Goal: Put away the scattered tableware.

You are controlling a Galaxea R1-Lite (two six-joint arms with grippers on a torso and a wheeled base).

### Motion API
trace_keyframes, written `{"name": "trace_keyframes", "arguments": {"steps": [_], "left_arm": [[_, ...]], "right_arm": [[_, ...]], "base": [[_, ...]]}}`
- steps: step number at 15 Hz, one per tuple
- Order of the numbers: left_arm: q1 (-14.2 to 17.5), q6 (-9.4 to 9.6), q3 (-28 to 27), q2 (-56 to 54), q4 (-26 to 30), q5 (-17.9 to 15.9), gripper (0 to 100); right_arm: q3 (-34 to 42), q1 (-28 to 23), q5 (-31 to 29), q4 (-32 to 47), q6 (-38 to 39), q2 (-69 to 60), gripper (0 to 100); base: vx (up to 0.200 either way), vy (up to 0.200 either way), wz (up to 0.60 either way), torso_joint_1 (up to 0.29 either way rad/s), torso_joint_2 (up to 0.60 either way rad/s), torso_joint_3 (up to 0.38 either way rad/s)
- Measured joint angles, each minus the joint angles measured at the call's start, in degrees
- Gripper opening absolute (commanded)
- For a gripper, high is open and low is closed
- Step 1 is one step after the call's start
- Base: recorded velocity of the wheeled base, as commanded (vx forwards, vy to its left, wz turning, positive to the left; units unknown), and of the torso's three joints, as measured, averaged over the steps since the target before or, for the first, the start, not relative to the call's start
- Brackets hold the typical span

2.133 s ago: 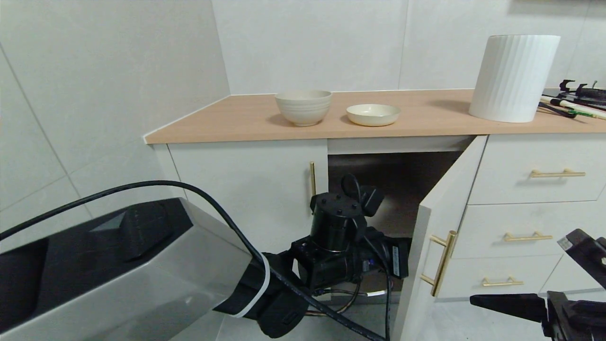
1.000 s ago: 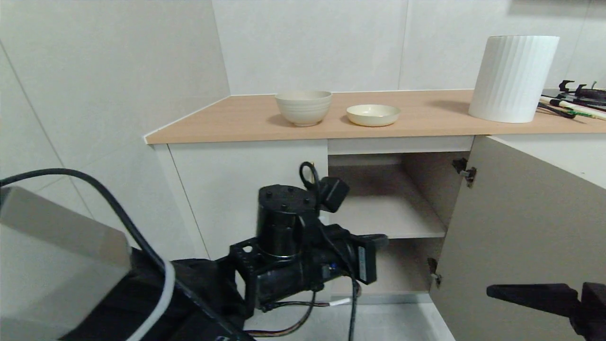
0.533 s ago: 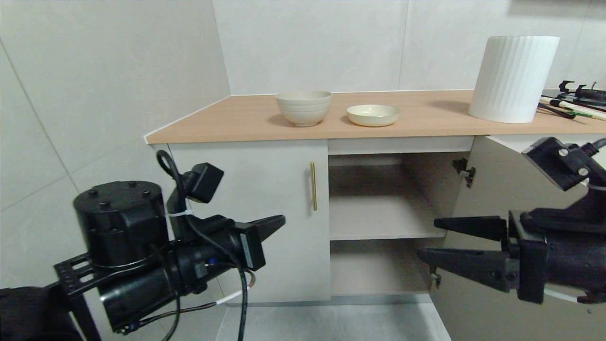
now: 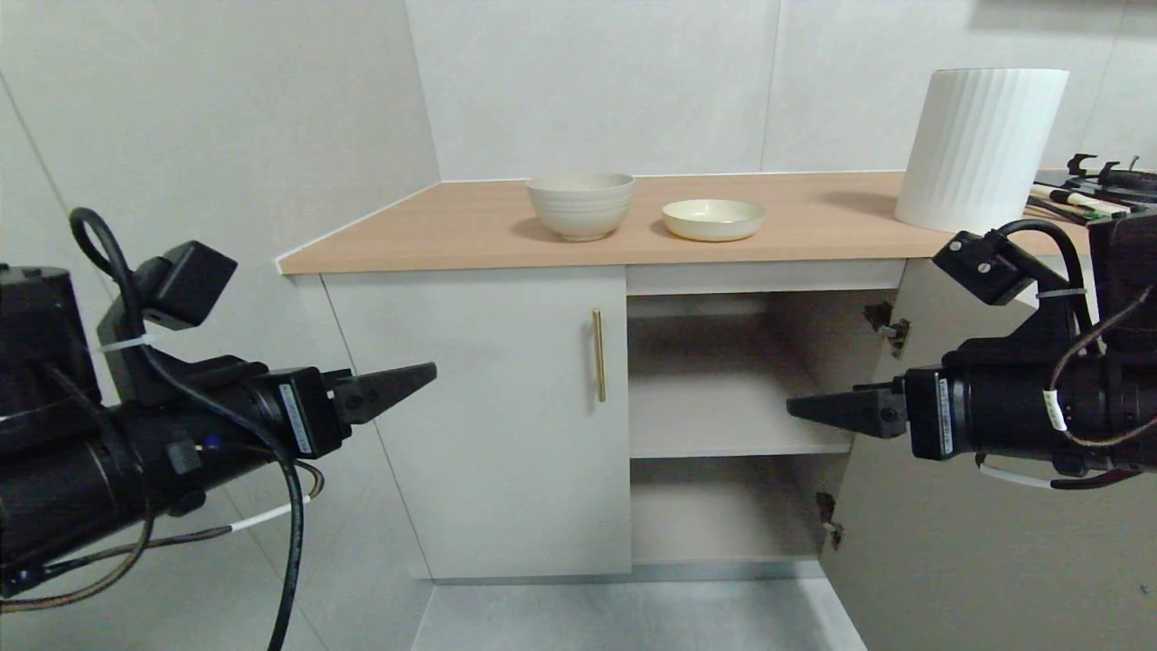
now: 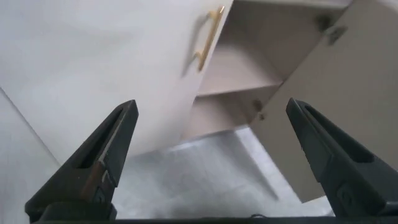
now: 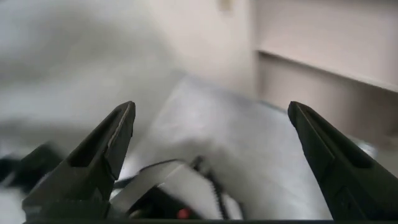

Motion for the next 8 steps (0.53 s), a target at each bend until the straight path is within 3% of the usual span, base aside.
{"name": "trace_keyframes", "arguments": {"steps": [2,6,8], "left_arm": [[0.8,-0.01,-0.6,-0.8,0.4,-2.9,100],[1.1,-0.04,-0.7,-1.1,0.1,-3.1,100],[1.1,-0.06,-0.7,-1.2,0.1,-3.0,100]], "right_arm": [[-0.3,0.2,-4.1,0.0,0.4,-0.1,100],[0.0,1.2,-4.5,0.4,0.5,-0.5,100],[0.4,1.3,-4.5,0.2,0.4,-1.0,100]], "base": [[0.000,0.000,0.00,0.000,0.00,0.000],[0.000,0.000,0.00,0.000,0.00,0.000],[0.200,0.000,0.00,0.000,0.00,0.007]]}}
